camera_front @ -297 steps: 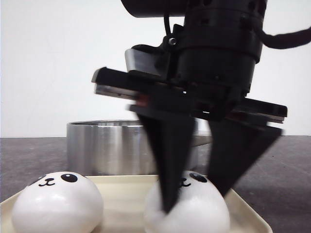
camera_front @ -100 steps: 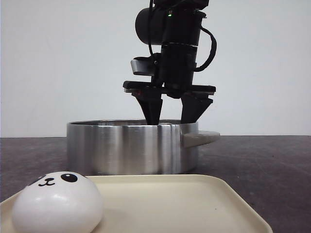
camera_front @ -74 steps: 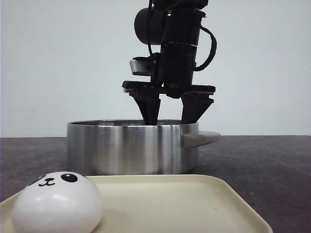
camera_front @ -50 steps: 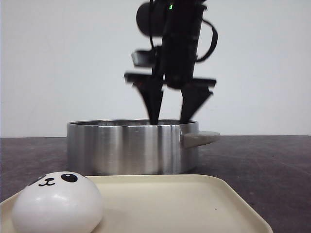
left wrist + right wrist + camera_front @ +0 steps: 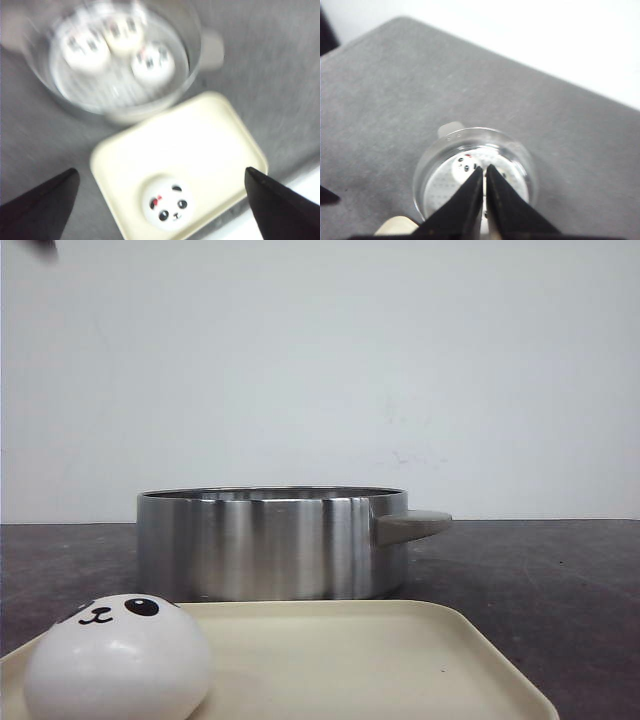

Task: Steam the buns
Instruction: 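Lower the bun into the pot, open the right gripper, withdraw, then lower the left gripper onto the last panda bun and close it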

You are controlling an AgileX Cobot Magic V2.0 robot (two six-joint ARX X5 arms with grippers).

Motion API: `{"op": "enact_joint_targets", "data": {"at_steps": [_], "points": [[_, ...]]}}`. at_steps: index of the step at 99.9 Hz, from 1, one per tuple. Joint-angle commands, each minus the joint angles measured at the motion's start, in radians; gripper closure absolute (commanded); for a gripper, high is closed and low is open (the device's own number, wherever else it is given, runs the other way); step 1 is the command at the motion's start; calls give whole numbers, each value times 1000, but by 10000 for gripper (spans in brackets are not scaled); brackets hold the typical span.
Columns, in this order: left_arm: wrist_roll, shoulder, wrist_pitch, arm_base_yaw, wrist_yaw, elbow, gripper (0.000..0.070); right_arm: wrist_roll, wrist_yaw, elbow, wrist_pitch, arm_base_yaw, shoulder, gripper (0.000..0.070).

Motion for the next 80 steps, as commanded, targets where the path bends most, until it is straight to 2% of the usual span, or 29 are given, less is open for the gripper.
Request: {"op": "enact_joint_targets", "data": {"at_steps": [1,14,32,49,80], "points": [[-86,13,66,-18,26,-77,73,-11,37,11,-32,23,-26,700],[-139,45,163,-32,56,-197,73,-8,92,11,-107,40,-102,700],[-142,118,199,-32,90,-250,73,7,158,11,-164,41,-155,700],[-129,222,227,-32,166,-251,73,10,161,11,-174,41,-161,700],[-103,405,301,-31,203,-251,75,22,158,8,-180,42,-159,700]]}}
